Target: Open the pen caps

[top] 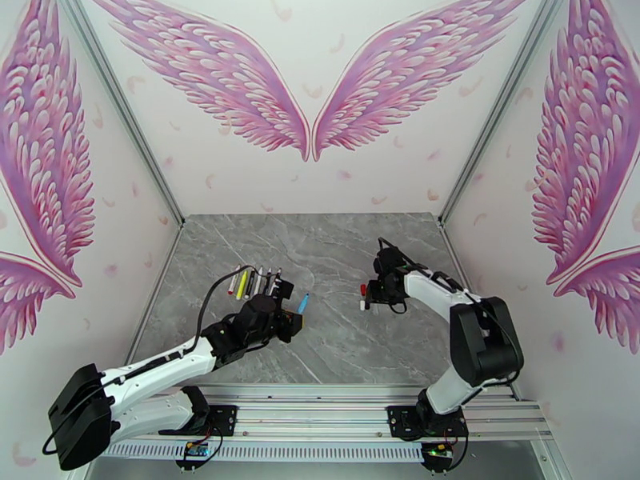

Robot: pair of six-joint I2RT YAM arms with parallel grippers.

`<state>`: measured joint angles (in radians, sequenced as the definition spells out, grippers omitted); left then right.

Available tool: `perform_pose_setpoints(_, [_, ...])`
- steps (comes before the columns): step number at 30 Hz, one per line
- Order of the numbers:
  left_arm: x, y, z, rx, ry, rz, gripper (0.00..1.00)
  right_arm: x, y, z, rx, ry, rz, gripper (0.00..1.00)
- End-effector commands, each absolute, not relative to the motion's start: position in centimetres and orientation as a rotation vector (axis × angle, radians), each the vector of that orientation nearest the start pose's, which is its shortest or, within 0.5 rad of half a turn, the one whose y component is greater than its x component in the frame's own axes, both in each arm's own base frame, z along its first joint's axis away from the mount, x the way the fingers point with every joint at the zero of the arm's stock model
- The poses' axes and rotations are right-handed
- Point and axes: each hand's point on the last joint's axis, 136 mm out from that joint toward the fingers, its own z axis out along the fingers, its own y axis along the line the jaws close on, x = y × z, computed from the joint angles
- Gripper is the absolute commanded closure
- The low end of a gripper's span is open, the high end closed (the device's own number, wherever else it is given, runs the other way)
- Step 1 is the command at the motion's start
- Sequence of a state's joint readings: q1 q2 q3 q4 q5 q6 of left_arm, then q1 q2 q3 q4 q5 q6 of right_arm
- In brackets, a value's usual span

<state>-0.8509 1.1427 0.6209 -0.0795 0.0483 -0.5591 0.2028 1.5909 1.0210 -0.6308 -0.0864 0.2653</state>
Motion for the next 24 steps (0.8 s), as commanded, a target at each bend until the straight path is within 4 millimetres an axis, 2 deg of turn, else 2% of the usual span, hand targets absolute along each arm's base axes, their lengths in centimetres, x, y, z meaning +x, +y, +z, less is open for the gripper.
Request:
perform_pose_setpoints(1, [23.4,-26.8,14.1,0.319,2.313,-0.771,0.94,32.9,8.7,8.8,0.099,2.734,0.307,0.56])
perform_pose_setpoints(4, [23.7,-26.5,14.0,0.296,2.329,-0.74,0.93,31.8,9.2,10.7,0.11,2.663,0.385,0.49])
perform_pose_setpoints(11, [24.8,-26.2,14.4,0.269,2.338,-0.701,0.92,28.9,10.9,16.6,0.083,2.471,0.605,0.23])
perform_pose_setpoints(16, [25.7,-25.7,14.2,0.266,2.364,-0.653,0.91,26.4,13.1,20.4,-0.02,2.362,0.807,0.0])
perform_pose_setpoints(24, [28.2,-24.4,12.9,0.261,2.419,-0.486,0.89,23.2,14.3,24.1,-0.155,2.246,0.927,0.01])
